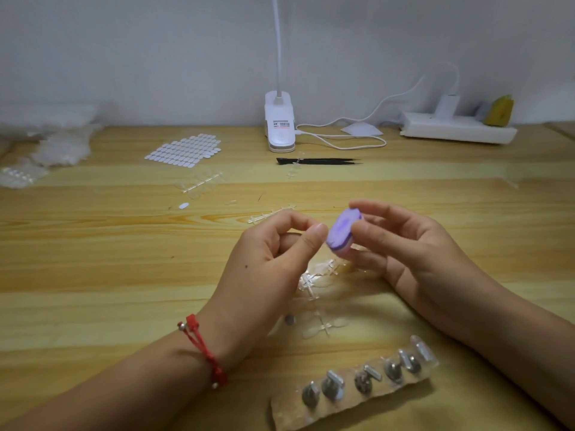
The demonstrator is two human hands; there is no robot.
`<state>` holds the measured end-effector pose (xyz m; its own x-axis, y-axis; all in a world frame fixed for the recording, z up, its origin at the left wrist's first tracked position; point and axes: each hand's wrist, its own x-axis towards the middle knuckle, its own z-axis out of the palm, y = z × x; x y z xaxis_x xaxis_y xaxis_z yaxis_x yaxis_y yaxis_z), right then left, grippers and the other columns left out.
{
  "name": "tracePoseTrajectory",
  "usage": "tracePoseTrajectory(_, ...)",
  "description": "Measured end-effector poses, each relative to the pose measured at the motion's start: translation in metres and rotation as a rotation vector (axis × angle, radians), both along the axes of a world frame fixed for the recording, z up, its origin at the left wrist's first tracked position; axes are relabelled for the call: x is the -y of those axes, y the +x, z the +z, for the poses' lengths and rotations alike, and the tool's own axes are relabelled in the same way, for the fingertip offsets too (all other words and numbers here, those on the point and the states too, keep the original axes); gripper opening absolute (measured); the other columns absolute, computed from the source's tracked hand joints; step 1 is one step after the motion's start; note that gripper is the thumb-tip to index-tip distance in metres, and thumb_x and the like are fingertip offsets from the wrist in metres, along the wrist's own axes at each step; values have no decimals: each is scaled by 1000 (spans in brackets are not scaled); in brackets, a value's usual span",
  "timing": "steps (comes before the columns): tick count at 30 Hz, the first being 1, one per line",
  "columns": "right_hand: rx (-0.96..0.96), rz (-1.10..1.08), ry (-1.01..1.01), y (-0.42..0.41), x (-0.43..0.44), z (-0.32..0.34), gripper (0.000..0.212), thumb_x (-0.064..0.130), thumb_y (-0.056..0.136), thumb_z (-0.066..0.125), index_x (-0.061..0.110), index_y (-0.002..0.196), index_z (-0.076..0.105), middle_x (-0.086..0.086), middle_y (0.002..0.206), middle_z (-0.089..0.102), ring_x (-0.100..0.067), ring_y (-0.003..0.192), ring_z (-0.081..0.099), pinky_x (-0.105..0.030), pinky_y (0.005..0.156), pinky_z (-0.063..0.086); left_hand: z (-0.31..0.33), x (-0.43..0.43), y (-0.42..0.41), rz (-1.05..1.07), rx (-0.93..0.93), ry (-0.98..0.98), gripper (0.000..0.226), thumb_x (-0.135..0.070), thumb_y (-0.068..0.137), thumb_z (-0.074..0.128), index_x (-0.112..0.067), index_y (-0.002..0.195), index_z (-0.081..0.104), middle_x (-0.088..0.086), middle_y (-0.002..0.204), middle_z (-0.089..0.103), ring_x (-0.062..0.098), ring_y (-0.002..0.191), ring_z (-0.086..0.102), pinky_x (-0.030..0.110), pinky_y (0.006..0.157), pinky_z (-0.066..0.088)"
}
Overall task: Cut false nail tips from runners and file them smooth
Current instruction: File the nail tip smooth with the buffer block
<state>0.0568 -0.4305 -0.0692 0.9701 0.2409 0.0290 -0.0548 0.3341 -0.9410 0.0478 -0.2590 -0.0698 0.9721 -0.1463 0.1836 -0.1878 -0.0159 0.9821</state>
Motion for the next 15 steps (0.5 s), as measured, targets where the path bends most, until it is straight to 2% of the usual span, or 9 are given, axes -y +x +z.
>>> tracePoseTrajectory(3,40,42,-76,-1,-2,1,29,18,58,78,17,87,79,-9,88,73,-23,77,73,-26,67,58,0,0,0,-6,-4,-7,15,-23,91,56,-13,80,61,-8,42,34,6,36,25,12,34,23)
tracePoseTrajectory(6,17,11,-34,-1,-2,2,28,16,58,77,15,86,78,-11,87,74,-23,75,73,-25,66,58,0,0,0,-4,-1,-7,15,-22,91,56,-11,81,60,-8,42,34,6,36,26,12,36,24)
tracePoseTrajectory(9,62,74,-165,-2,-2,1,28,15,65,81,16,92,77,-14,91,74,-26,79,73,-29,71,58,0,0,0,2,-1,-14,16,-23,90,56,-9,83,60,-8,42,33,6,35,25,11,36,24)
tracePoseTrajectory(13,27,15,-73,0,0,0,30,21,58,80,18,88,78,-10,88,74,-24,78,73,-26,67,58,-1,0,1,-4,-1,-11,15,-21,91,56,-9,83,60,-6,43,33,7,36,25,13,36,24)
tracePoseTrajectory(15,43,62,-122,-1,-1,1,32,22,59,80,19,90,78,-11,90,74,-25,79,73,-28,69,58,0,0,0,-1,7,-10,15,-22,90,56,-10,83,60,-7,43,34,7,36,26,12,36,23)
